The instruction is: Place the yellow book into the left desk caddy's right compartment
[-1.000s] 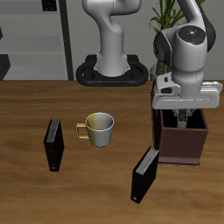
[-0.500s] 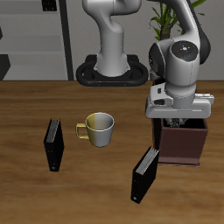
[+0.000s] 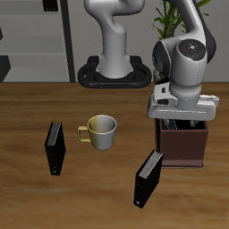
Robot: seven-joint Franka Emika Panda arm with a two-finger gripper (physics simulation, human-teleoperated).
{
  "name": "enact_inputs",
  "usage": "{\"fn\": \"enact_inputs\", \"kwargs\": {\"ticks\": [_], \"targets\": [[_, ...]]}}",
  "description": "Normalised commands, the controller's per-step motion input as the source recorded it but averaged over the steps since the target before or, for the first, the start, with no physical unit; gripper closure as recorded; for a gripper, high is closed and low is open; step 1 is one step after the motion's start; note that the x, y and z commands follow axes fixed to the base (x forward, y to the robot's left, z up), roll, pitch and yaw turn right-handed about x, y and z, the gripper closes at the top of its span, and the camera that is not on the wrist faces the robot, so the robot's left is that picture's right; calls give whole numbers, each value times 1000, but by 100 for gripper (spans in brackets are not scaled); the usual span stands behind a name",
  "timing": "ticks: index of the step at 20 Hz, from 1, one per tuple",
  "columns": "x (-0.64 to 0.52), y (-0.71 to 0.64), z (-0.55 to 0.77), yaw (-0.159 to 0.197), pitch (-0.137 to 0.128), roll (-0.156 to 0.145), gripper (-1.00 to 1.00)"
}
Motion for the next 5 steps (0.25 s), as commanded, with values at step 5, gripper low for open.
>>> {"fn": "enact_inputs", "kwargs": {"ticks": [5], "targets": [[-18,-212,181,-12,-7,-20,-100]]}}
